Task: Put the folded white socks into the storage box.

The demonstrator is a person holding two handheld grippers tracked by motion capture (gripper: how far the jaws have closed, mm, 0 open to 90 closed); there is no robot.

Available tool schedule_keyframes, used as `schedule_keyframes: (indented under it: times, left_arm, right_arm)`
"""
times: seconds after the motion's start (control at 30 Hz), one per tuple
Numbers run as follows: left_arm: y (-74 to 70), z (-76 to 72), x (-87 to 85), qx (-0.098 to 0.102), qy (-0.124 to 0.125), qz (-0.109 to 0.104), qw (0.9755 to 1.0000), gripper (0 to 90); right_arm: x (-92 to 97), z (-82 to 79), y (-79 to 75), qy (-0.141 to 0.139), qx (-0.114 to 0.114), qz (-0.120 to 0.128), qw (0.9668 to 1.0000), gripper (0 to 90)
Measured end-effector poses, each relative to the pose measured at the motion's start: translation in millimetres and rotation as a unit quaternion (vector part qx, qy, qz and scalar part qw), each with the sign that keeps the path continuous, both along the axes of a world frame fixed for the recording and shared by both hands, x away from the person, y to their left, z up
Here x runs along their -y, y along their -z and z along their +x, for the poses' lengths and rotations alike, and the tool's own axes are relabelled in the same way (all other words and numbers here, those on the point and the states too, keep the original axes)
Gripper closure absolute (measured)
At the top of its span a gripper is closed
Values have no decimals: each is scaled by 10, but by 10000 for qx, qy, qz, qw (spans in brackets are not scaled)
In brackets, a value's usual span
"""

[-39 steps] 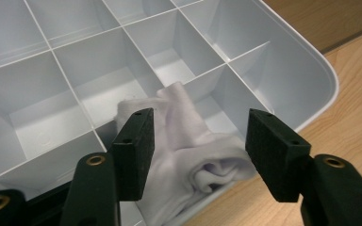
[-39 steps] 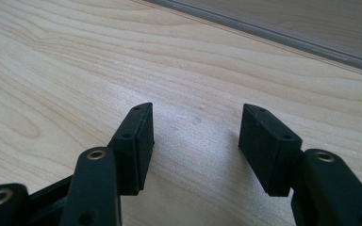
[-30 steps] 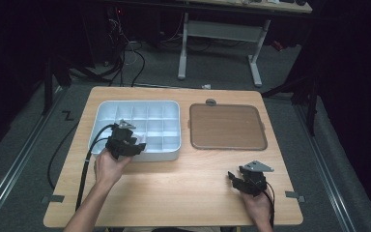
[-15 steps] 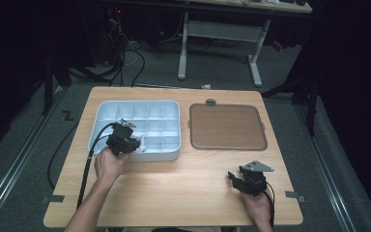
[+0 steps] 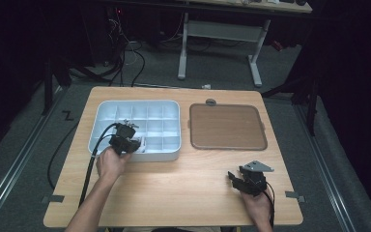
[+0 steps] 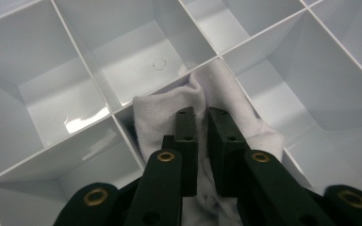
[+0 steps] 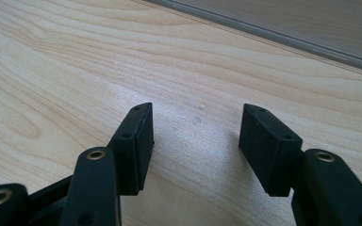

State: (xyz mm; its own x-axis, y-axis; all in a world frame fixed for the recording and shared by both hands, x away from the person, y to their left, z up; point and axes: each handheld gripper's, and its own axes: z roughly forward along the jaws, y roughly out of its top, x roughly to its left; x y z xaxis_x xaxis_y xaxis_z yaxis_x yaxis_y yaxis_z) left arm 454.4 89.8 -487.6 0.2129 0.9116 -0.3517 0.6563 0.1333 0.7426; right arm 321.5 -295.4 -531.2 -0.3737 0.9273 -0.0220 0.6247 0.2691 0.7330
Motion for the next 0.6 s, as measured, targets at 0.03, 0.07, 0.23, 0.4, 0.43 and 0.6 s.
schedule_keyframes:
  times: [0.03, 0.07, 0.23, 0.4, 0.43, 0.6]
  left_arm:
    - [8, 7, 3, -24, -5, 14, 10000, 835]
    - [19, 18, 3, -52, 0, 30, 10000, 841]
    - [47, 56, 3, -202, -47, -33, 9998, 849]
    - [43, 78, -4, -342, -101, -134, 9993, 846]
    - [43, 84, -10, -374, -105, -171, 9991, 843]
    - [43, 94, -18, -453, -111, -198, 9987, 838]
  right_arm:
    - [0, 0, 0, 1, -1, 0, 10000, 458]
    - [1, 1, 0, -9, 6, -6, 10000, 459]
    - [1, 2, 0, -8, 6, -7, 10000, 458]
    - [1, 1, 0, -7, 7, -9, 10000, 457]
    - [-1, 0, 0, 3, 2, -2, 10000, 457]
    - [-1, 0, 1, 3, 2, -3, 10000, 457]
